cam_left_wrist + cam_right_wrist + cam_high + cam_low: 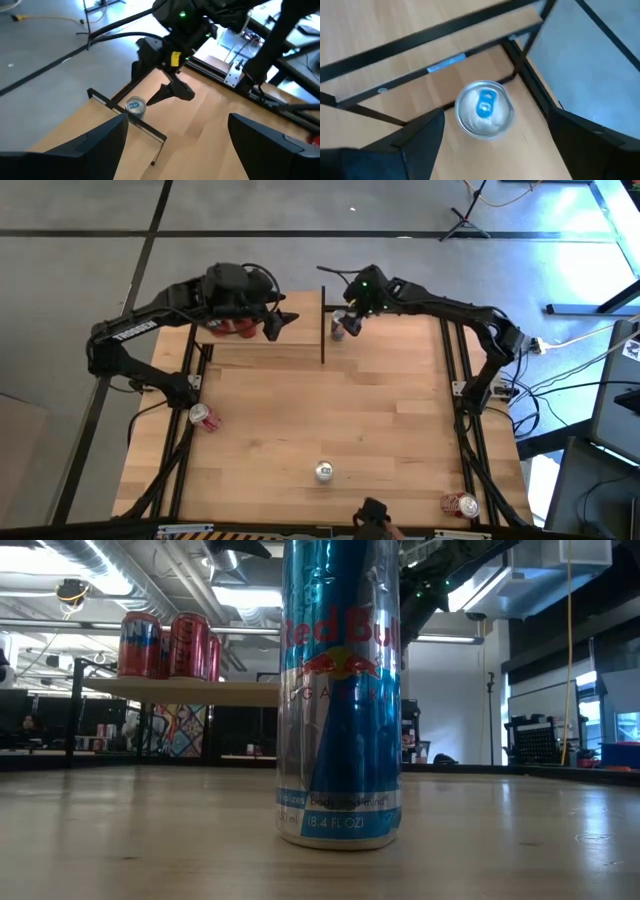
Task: Place canned beverage on shelf
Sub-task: Put the top blue soda can on the shelf
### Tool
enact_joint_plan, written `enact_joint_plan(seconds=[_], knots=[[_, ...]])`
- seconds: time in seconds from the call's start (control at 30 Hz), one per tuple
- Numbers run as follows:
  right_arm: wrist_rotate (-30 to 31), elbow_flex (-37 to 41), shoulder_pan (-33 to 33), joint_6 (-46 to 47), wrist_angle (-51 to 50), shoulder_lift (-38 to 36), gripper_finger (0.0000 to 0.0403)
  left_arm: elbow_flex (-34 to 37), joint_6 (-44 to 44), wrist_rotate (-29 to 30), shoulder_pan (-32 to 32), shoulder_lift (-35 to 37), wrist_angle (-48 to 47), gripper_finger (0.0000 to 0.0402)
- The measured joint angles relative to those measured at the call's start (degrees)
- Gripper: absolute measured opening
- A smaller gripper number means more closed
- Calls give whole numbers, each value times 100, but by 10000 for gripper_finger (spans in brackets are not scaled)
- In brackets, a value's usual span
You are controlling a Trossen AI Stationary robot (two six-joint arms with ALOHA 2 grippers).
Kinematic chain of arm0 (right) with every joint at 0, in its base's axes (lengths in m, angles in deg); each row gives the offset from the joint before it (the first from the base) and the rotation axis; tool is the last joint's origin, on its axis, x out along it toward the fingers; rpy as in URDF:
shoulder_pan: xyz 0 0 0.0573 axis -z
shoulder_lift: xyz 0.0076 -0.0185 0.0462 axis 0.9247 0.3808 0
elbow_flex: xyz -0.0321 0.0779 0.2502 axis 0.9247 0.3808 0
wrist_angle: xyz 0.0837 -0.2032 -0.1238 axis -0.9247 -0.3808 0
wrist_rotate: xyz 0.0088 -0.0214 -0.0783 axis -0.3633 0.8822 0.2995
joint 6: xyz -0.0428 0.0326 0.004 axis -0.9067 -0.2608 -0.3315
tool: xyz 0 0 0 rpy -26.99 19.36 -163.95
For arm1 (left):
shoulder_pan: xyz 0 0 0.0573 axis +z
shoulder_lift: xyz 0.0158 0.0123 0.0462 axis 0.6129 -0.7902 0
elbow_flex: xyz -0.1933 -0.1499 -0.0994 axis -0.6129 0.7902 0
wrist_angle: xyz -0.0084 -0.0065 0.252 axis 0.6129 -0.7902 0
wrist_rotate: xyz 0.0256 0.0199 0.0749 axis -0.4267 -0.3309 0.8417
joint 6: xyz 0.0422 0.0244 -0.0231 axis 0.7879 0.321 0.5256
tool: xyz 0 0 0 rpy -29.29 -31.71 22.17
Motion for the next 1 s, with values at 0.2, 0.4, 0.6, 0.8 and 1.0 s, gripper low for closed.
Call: enact_joint_plan(seconds=[0.2,0.4,0.6,0.8,1.0], knots=[[-494,626,86,56,1113,2,341,0,114,-7,-118,0,-17,331],[-451,1319,114,20,2328,4,341,0,106,-7,-121,0,-159,331],[-353,1923,109,72,3384,2,341,0,66,-5,-121,0,-153,331],[-238,2243,109,15,3746,2,341,0,71,-3,-117,0,-151,331],[-237,2485,109,16,4128,0,341,0,71,39,-117,0,-145,331]])
